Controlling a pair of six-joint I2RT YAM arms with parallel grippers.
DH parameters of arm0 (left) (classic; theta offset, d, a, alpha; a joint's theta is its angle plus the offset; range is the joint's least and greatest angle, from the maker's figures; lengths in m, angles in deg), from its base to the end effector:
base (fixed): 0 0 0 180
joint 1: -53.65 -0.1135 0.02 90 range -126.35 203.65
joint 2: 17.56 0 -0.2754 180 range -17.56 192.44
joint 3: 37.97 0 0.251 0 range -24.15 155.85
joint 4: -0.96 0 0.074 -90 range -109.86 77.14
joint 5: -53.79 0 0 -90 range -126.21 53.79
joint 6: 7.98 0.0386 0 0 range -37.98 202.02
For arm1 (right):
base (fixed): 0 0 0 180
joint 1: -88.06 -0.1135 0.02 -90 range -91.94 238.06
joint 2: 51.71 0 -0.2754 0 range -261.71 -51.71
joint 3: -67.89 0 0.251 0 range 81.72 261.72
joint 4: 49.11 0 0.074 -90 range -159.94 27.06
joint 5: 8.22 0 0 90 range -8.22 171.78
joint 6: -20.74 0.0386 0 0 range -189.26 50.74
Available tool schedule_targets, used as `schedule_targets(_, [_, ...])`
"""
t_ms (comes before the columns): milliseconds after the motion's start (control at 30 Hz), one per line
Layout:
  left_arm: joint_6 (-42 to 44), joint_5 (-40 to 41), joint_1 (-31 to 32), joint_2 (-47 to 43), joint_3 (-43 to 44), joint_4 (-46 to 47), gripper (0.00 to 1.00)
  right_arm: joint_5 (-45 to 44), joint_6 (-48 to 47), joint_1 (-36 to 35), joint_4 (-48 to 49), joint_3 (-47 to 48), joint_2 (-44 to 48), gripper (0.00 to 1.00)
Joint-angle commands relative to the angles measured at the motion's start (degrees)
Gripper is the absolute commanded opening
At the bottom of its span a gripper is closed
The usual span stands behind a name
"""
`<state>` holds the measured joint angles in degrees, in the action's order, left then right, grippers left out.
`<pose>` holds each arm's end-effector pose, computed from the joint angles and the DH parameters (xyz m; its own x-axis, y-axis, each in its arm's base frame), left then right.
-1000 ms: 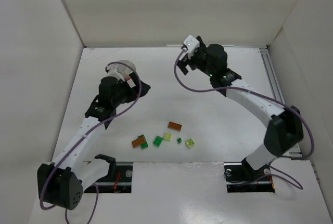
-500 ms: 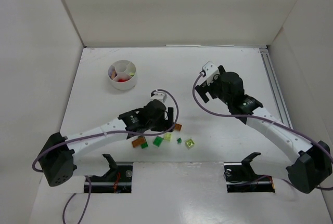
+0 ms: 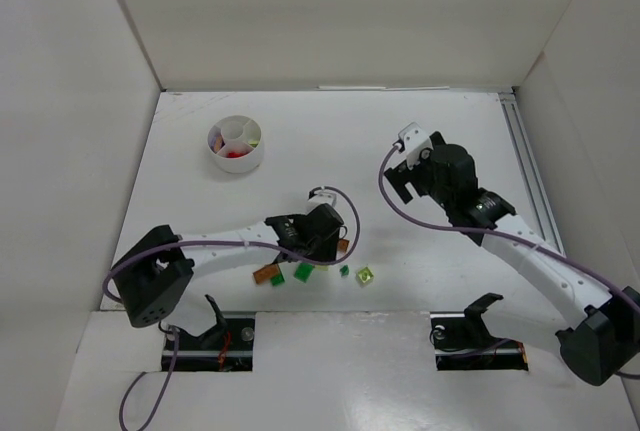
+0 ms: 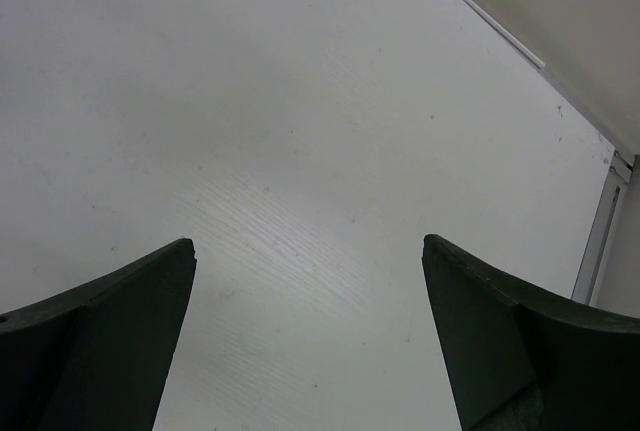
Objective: Sort the legos into containers by color
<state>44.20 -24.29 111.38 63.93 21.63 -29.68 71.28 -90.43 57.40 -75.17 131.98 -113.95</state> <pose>0.1563 -0.2326 0.2036 -0.8009 0.1446 -0.5811 0.3407 0.9081 -0.2435 0.2141 0.1187 0.3194 -0.1995 -0.5311 -0.8235 -0.4616 0.7922 -0.3991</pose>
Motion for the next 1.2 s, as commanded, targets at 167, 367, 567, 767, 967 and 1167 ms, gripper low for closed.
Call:
schedule_targets(167, [0.29,0.04,1.59,1.56,2.12,1.53,0.55,-0.92,0.34,0.68,0.72,-1.13,2.56,0.99])
schedule_targets(367, [0.29,-1.9,1.59,2.26,1.07,2.14,0.54,-1.98,0.87,0.68,0.72,-1.13,2.56,0.99])
schedule_targets(567, [-0.23,-1.38,2.65,4.38,1.07,1.61,0.5,-1.98,0.87,0.68,0.19,-1.66,3.61,0.99])
schedule_targets(767, [-1.98,0.28,3.17,5.43,1.07,-0.41,0.39,-2.51,0.87,0.68,0.19,-1.66,4.14,0.99])
schedule_targets(967, [-2.51,4.5,3.17,3.5,3.0,0.2,0.21,-2.51,0.87,1.21,0.19,-2.18,4.66,0.99])
schedule_targets(1167, [-1.74,13.91,-1.56,1.57,9.32,-0.67,0.2,-3.12,0.87,1.21,0.89,-3.58,5.2,0.99])
